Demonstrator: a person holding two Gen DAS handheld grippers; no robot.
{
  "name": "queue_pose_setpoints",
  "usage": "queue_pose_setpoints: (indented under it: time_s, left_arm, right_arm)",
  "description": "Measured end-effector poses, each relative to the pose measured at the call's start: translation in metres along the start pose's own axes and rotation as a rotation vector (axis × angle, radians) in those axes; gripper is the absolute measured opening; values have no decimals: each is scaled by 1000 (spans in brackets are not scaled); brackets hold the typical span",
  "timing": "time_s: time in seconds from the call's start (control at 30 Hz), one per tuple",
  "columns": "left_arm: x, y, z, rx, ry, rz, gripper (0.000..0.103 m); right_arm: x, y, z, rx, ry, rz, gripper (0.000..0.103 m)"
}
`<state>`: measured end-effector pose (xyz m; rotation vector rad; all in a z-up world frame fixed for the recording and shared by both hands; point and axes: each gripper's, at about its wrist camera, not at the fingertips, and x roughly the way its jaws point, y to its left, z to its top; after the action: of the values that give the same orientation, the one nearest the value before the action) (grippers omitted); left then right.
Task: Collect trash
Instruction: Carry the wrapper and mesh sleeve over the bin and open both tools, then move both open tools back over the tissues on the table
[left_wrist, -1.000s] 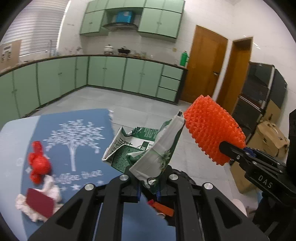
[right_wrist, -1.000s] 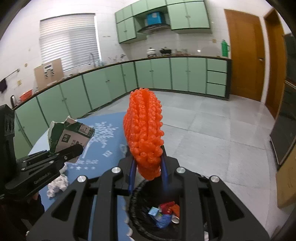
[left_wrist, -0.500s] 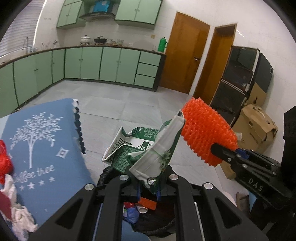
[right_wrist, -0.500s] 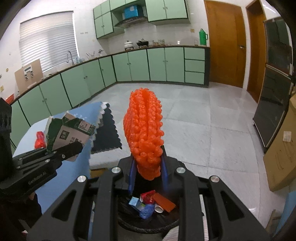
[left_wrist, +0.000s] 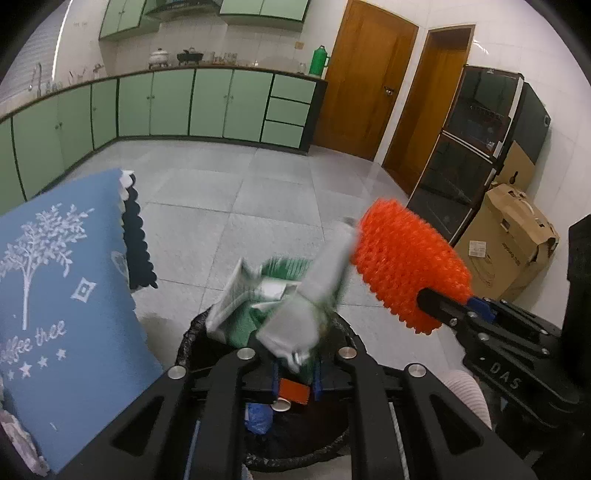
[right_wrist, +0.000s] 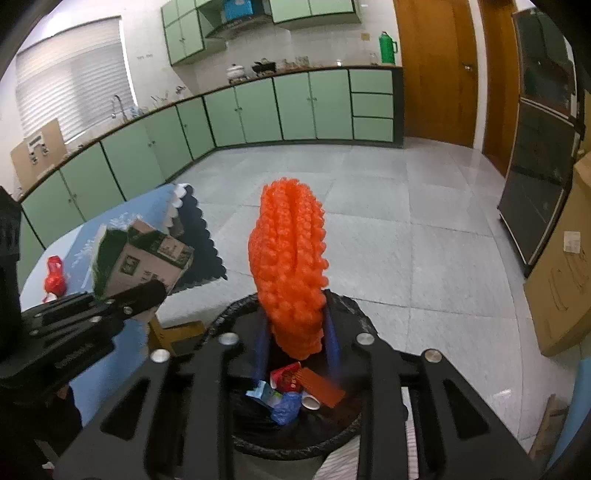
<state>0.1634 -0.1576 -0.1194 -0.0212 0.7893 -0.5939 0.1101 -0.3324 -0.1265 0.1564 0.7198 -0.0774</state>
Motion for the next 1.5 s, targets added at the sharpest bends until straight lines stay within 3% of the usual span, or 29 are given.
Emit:
queue_pose_setpoints:
  time_s: [0.07, 0.13, 0.27, 0.33, 0.4, 0.57, 0.63, 1.07, 1.5]
  left_arm:
    - [2, 4, 1, -11, 9, -7, 33]
    - [1, 7, -1, -19, 3, -8, 43]
    - [-4, 17, -3, -36, 1, 6, 46]
    - [-11, 22, -3, -46, -11, 22, 48]
    - [-19, 26, -3, -41, -31, 51, 54]
    - [-55, 42, -3, -38, -95, 154, 78]
    - [-70, 53, -5, -54, -117, 183, 82]
    - [-171, 152, -48, -210, -186, 453, 84]
    - [-222, 221, -104, -330, -169, 642, 84]
  right_arm:
    - [3, -2, 0, 11, 7, -5, 44]
    - [3, -3, -2, 13, 5, -15, 52]
    - [-2, -5, -4, 17, -6, -23, 63]
    - [-7, -4, -3, 22, -25, -29, 86]
    - [-14, 0, -1, 27, -52, -23, 93]
    - [-25, 14, 9, 24, -79, 28, 95]
    - [-28, 24, 10, 12, -89, 50, 95]
    - [-26, 128, 13, -128, -94, 244, 95]
    - [-18, 233, -6, -269, -63, 399, 97]
